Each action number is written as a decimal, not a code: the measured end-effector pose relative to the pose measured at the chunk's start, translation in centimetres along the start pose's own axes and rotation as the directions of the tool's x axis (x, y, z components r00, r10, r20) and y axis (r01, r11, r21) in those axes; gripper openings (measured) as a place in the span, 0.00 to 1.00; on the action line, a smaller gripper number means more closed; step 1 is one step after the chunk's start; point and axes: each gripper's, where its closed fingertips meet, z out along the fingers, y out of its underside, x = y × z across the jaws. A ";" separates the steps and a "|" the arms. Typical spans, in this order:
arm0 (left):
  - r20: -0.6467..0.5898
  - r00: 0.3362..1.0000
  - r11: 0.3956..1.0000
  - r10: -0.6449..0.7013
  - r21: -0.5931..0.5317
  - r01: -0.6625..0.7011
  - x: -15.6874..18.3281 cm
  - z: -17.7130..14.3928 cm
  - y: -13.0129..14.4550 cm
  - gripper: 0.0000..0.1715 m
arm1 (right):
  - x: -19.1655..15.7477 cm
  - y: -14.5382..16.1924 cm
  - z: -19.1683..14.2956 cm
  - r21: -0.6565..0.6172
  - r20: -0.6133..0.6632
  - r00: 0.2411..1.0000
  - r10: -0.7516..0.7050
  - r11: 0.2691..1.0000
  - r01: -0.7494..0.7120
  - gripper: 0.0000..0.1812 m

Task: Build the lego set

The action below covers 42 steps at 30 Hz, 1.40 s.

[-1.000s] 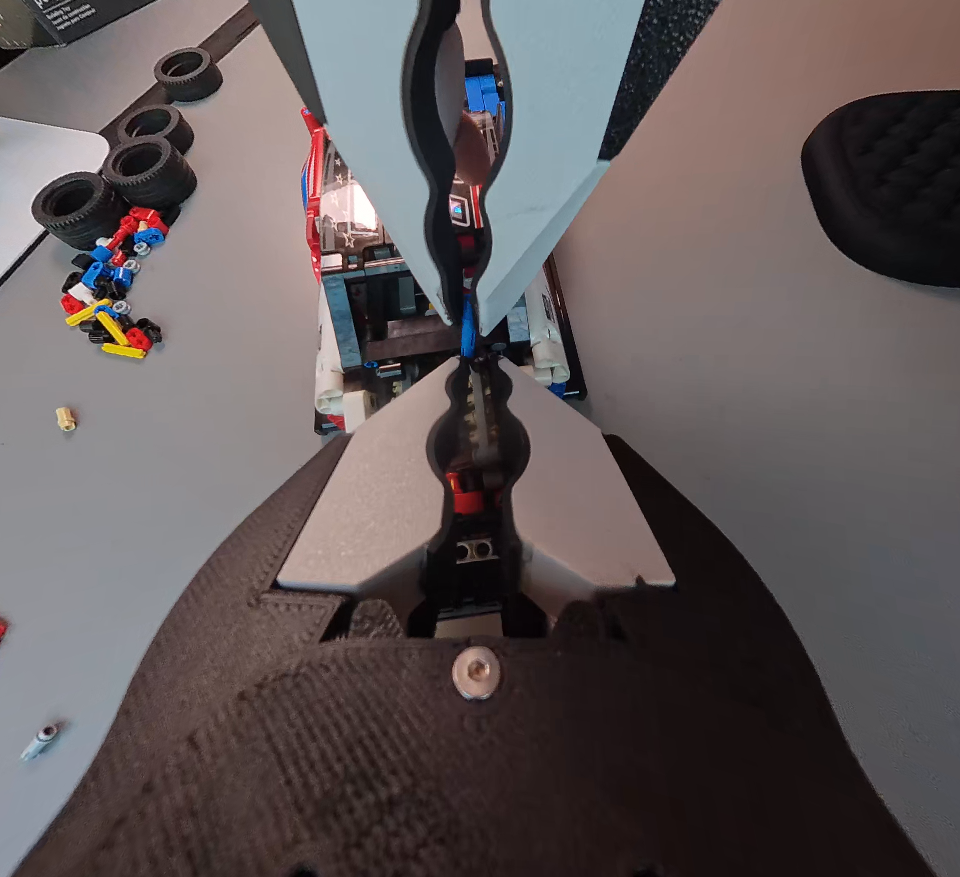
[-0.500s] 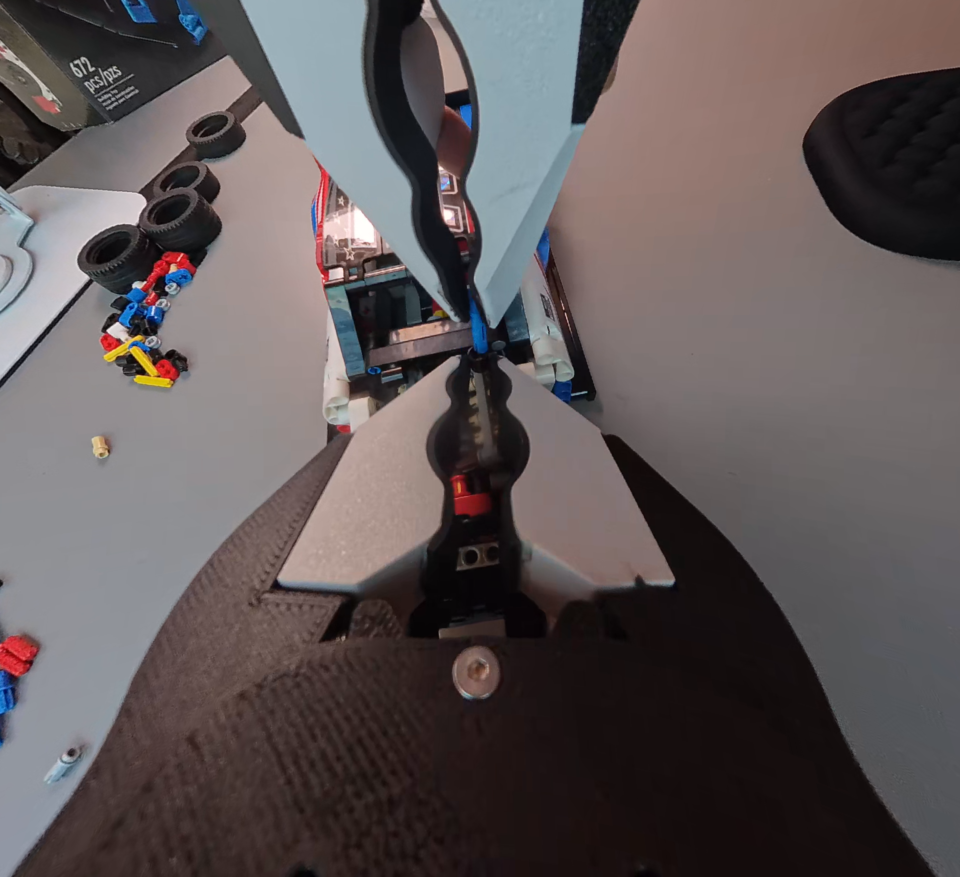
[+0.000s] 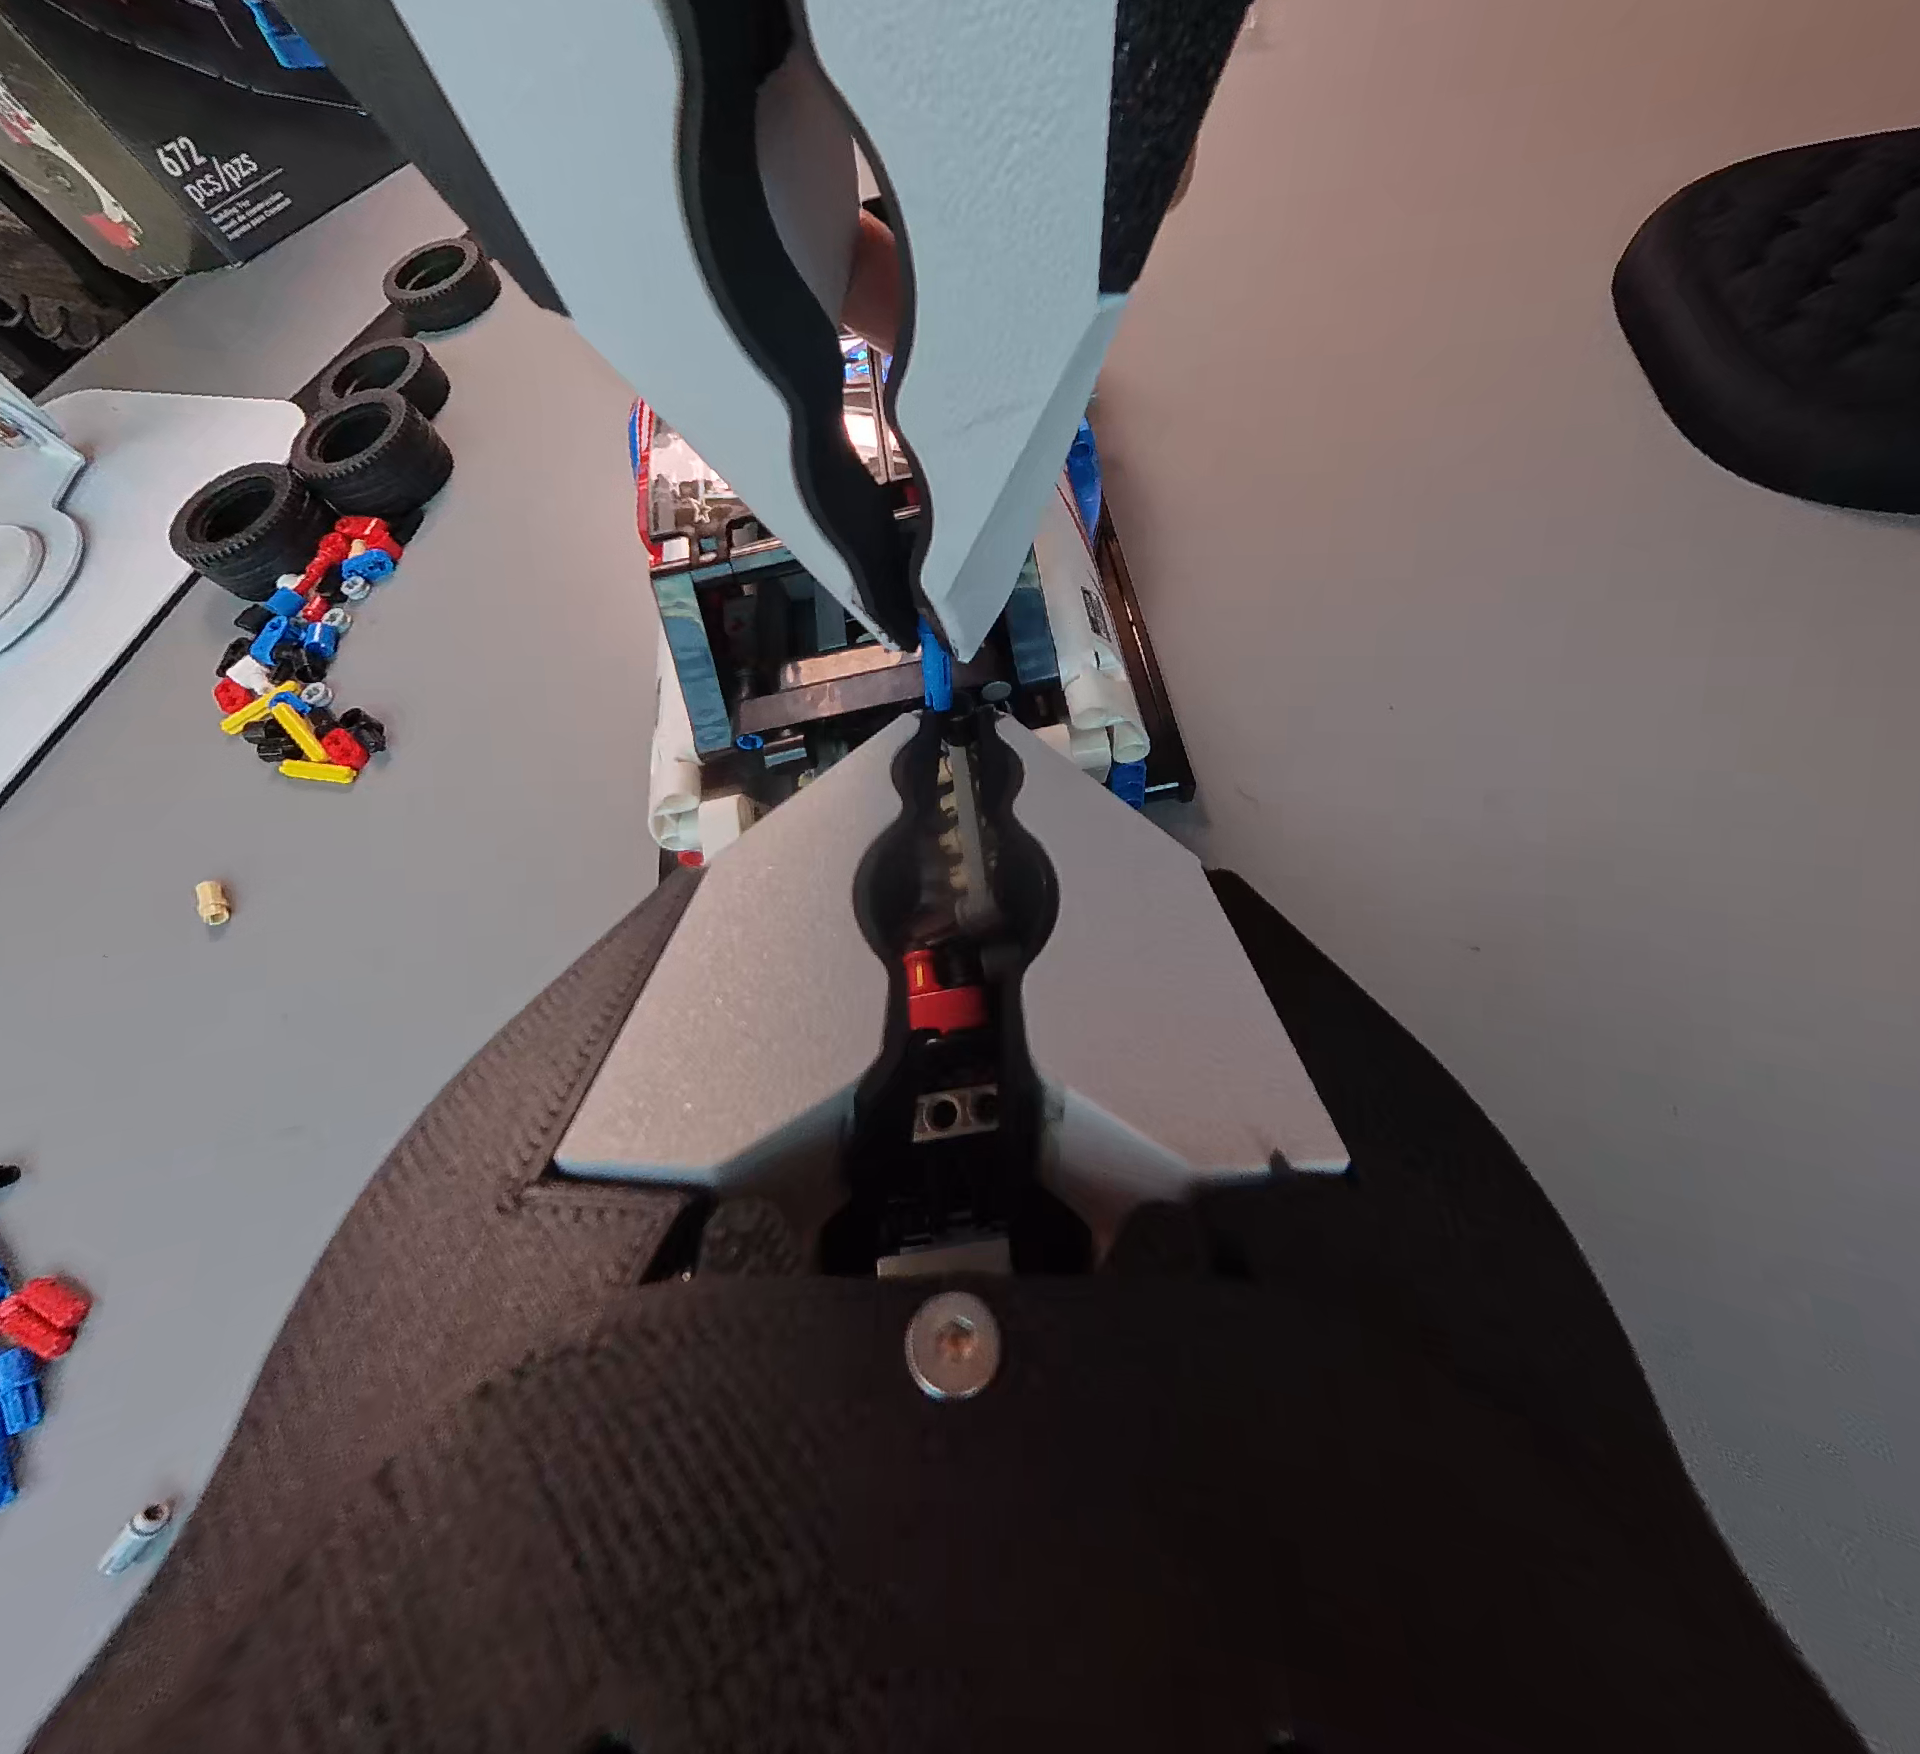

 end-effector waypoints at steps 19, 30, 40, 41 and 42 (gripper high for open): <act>-0.002 1.000 1.000 -0.002 -0.002 0.002 0.0 0.1 0.0 0.03 | -0.1 -1.0 0.1 0.032 0.007 1.000 0.029 0.999 -0.029 0.01; 0.000 1.000 1.000 0.004 0.001 -0.004 -0.1 0.1 0.0 0.03 | -0.1 -0.9 0.0 0.218 -0.055 0.997 0.046 0.975 -0.033 0.01; 0.010 0.999 0.999 0.030 0.013 -0.030 -0.2 0.2 -0.1 0.03 | 0.1 -0.5 -0.3 0.377 -0.139 0.979 0.148 0.922 -0.086 0.01; 0.010 0.999 0.999 0.030 0.013 -0.031 -0.2 0.2 -0.1 0.03 | 0.0 -0.6 -0.2 0.371 -0.137 0.980 0.145 0.925 -0.085 0.01; 0.012 0.999 0.999 0.031 0.014 -0.031 -0.2 0.2 -0.1 0.03 | 0.0 -0.7 -0.2 0.369 -0.134 0.981 0.143 0.926 -0.084 0.01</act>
